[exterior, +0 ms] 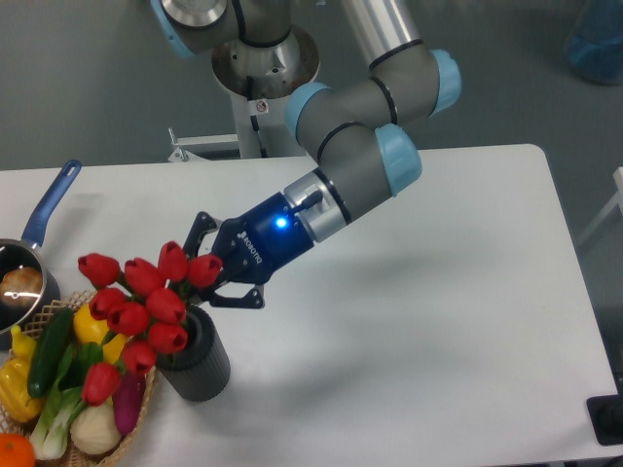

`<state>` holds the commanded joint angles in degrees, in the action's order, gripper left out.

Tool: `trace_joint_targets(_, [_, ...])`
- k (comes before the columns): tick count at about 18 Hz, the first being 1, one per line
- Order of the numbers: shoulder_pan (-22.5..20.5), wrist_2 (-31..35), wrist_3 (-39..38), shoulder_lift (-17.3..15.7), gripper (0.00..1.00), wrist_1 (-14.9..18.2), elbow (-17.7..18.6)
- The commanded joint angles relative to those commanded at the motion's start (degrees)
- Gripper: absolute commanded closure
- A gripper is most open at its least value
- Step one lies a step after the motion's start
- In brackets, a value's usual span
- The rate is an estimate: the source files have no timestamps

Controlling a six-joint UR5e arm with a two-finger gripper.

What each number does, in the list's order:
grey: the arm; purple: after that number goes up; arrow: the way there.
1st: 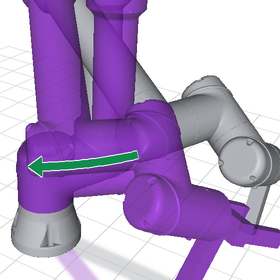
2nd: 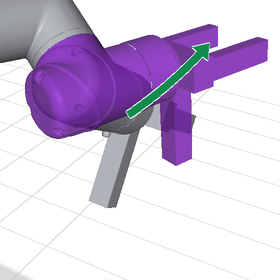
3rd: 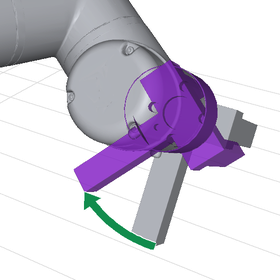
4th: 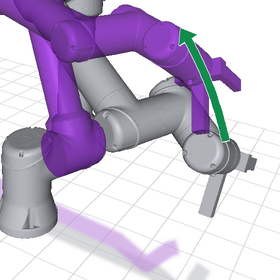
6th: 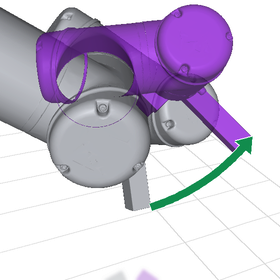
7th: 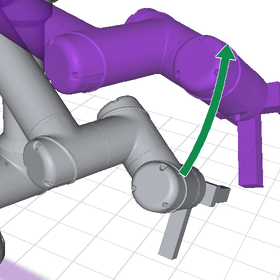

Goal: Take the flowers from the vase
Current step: 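Lift the gripped tulips up out of the grey vase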

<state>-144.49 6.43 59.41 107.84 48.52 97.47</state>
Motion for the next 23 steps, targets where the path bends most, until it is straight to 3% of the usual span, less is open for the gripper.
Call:
trace_joint_targets(12, [-4.1,-8.8,-0.8,-2.7,0.87,0.2,-0.2])
trace_joint_targets(23, [-9.2,-7.9,-1.4,-2.1,0.87,0.5,-0.2])
